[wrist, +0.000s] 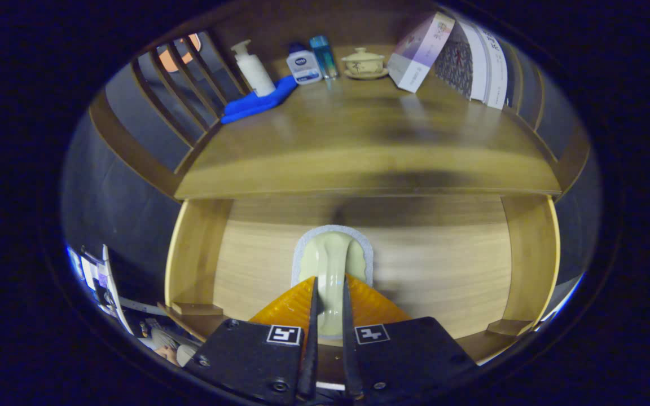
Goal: Pull open the drawer, take out the items inside it, and place them on the countertop above the cabinet.
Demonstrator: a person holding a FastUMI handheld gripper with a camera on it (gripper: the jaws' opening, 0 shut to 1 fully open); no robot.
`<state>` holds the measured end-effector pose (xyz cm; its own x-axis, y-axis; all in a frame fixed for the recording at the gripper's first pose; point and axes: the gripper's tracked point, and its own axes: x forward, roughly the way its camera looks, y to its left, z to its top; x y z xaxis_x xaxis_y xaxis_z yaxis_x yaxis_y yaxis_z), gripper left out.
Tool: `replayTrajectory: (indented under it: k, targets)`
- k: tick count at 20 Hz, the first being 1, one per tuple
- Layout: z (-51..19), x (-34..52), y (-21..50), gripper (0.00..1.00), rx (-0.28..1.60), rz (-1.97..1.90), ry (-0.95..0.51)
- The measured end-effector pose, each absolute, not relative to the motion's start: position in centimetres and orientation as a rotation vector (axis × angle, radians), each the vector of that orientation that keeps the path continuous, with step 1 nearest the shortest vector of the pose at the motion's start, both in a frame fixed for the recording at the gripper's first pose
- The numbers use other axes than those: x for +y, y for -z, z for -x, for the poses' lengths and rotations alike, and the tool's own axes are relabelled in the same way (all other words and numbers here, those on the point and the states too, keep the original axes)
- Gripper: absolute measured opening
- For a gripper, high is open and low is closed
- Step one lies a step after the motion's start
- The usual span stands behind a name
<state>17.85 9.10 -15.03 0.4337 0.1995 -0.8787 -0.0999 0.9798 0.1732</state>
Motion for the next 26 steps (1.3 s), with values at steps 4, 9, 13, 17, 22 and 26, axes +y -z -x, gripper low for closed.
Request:
replayTrajectory:
  k: [4, 9, 13, 17, 22, 26]
  targets:
    - [-18.1, 9.8, 10.4, 0.22, 1.018, -0.102, -0.230]
    - [-21.7, 9.8, 6.1, 0.22, 0.918, -0.107, -0.211]
    - [-25.5, 9.4, 5.5, 0.22, 0.880, -0.115, -0.170]
    - [-29.2, 9.3, 5.8, 0.21, 0.852, -0.101, -0.136]
    - [-32.9, 9.5, 6.3, 0.22, 0.815, -0.044, -0.108]
    - [-34.0, 9.7, 8.1, 0.22, 0.839, -0.072, -0.095]
